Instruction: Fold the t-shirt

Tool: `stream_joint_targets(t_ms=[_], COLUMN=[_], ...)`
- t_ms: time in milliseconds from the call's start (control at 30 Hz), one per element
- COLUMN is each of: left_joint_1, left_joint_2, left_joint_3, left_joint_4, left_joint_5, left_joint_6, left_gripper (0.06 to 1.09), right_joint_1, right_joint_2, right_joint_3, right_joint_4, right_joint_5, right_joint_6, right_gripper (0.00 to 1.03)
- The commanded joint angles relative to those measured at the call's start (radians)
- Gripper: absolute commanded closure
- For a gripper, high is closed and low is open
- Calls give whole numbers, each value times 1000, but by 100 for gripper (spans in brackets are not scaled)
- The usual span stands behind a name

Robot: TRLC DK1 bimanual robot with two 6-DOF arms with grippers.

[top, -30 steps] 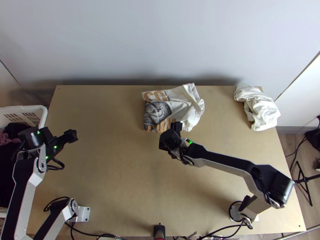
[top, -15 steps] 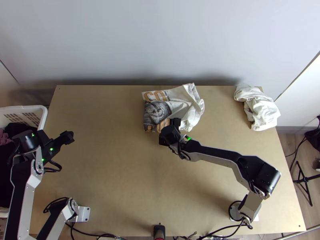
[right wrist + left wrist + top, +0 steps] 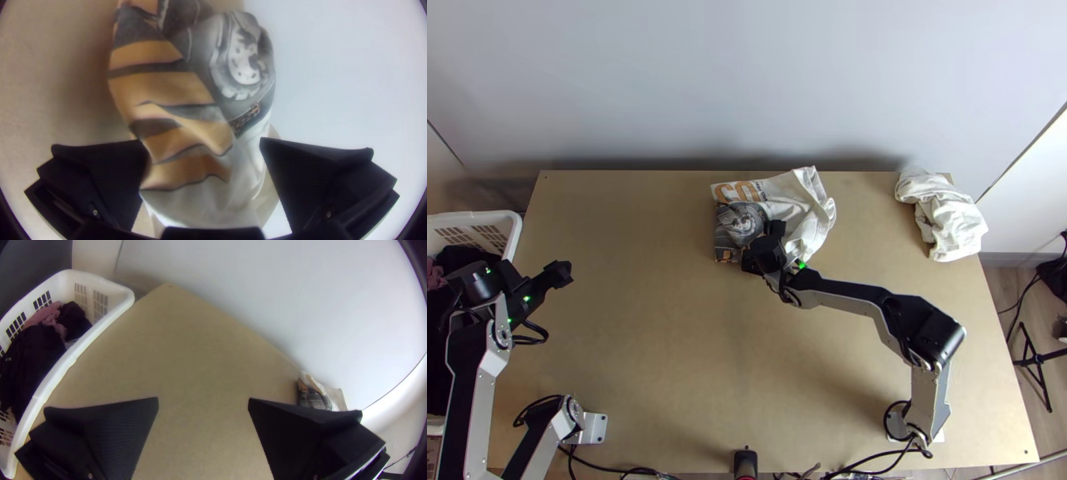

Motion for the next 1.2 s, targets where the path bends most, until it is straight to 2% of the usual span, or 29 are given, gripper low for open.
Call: stream_joint_targets(t_ms=[0, 633, 767, 867, 900, 933, 967, 1000, 1033, 1167], left_joint_1=[8, 11, 13, 11, 11, 11, 11, 11, 11, 11], left_joint_2=[-1, 6, 0, -12, -15, -17, -17, -17, -18, -31], left_joint_3=[-2, -14, -9, -8, -8, -9, -9, -8, -5, 0], left_joint_4=[10, 32, 17, 0, -2, -3, -3, -8, -16, -25], left_joint_5=[9, 23, 35, 41, 43, 46, 49, 55, 61, 67], left_joint_6=[0, -3, -8, -8, -6, -6, -6, -6, -8, -8], left_gripper=[11, 11, 11, 11, 11, 11, 11, 11, 11, 11], right_joint_1=[-34, -63, -60, -49, -46, -41, -34, -27, -23, -3], right_joint_2=[54, 140, 138, 126, 122, 117, 112, 105, 100, 62], right_joint_3=[8, 86, 113, 129, 129, 122, 113, 106, 103, 79], right_joint_4=[55, 51, -14, -110, -130, -142, -143, -163, -185, -238], right_joint_5=[31, 36, 44, 45, 45, 45, 42, 27, 2, -4], right_joint_6=[-43, -70, -11, 83, 101, 106, 106, 106, 109, 181], right_gripper=[5, 5, 10, 10, 16, 28, 45, 68, 97, 100])
